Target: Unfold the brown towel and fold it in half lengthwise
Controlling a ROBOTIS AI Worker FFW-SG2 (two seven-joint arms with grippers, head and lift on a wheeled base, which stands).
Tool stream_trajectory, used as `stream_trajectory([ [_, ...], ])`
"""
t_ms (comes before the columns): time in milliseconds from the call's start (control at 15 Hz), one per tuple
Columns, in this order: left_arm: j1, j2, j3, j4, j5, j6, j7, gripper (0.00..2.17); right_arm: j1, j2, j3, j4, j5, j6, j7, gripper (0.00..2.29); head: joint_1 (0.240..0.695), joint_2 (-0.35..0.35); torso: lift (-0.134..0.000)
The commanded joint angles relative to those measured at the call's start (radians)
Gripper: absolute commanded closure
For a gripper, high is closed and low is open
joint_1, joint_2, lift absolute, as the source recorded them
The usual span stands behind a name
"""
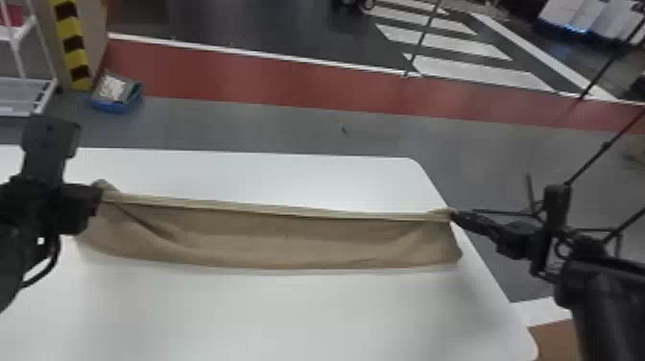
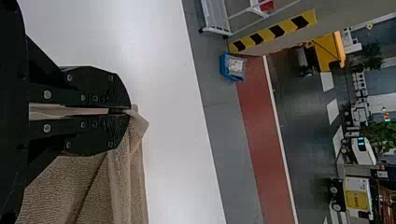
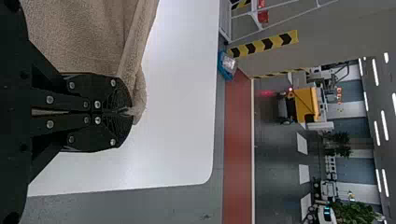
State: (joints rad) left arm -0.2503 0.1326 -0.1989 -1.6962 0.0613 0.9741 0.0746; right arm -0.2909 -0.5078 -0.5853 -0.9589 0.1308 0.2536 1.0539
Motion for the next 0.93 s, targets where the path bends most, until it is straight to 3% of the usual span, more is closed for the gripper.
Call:
stream_trajectory([
  [0,-0.032,-0.013,-0.028,0.084,-0.018,-0.073,0.013,0.25,-0.004,0.008,0.021,0.023,0.001,-0.039,-0.031,0.88,0.695,-0.347,-0.107],
  [67,-0.035,-0.013,-0.037,0.107,-0.026,-0.119,0.025,0.0,-0.004,0.011,0.022,0.026,0.001,-0.052,-0.049,0.53,0.695,-0.348,-0.107],
  [200,-0.035,-0.014,-0.036,0.135,-0.046,-0.174,0.039,0.0,-0.004,0.014,0.036,0.029,0.0,-0.055,-0.095,0.03,0.695,-0.346,-0.107],
  [333,-0.024,-0.007,-0.028,0.138,-0.066,-0.174,0.065,0.02,0.006,0.014,0.022,0.029,-0.02,-0.086,-0.12,0.02,0.695,-0.343,-0.107],
  [533,0.037,-0.001,0.029,0.093,-0.04,-0.195,0.05,0.02,0.05,0.003,-0.013,0.014,-0.068,-0.092,-0.115,0.05,0.695,-0.331,-0.107],
  [867,0.079,0.004,0.15,0.061,0.196,-0.195,-0.07,0.09,0.11,0.0,-0.041,-0.018,-0.103,-0.095,-0.1,0.06,0.695,-0.35,-0.107],
])
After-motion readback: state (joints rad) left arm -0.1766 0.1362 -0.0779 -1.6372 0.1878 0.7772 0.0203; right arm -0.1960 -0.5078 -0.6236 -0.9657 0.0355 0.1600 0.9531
